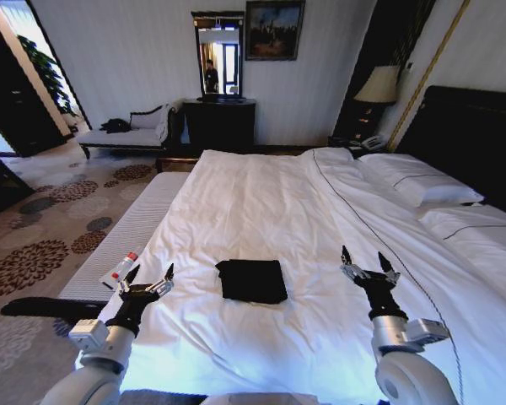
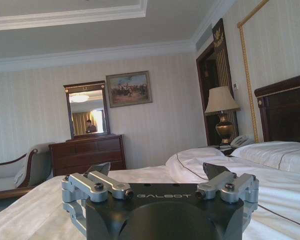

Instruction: Fold the clothes on the bed.

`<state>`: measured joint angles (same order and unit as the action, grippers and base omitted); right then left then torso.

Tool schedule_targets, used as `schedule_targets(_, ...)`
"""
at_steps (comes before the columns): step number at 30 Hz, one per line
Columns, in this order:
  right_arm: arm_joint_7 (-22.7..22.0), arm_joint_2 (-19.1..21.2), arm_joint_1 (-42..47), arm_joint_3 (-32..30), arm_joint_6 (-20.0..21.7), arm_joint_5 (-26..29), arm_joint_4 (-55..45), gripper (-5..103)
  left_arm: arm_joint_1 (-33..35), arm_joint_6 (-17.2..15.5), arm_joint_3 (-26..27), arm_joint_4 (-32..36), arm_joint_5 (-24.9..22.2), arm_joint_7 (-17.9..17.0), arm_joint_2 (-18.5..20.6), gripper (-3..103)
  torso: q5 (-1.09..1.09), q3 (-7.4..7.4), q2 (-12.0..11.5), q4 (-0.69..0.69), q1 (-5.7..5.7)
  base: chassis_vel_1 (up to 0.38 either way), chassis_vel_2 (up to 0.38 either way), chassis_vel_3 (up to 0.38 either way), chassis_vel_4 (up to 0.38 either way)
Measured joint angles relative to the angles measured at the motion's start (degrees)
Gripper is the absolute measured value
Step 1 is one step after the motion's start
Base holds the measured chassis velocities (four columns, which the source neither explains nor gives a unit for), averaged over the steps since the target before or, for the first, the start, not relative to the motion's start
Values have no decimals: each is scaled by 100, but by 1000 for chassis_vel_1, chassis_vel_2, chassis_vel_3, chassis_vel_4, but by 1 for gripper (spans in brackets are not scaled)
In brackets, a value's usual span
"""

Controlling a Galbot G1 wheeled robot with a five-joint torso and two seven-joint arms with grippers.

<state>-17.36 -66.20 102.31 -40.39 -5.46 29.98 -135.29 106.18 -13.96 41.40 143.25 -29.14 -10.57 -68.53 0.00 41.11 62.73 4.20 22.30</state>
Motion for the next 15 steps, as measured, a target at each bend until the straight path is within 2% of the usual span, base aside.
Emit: schedule_targets(15, 0, 0, 0, 0, 0, 0, 0, 100, 0, 0, 0, -1, 0, 0, 0, 100, 0, 0, 0, 0, 0, 0, 0, 0, 0)
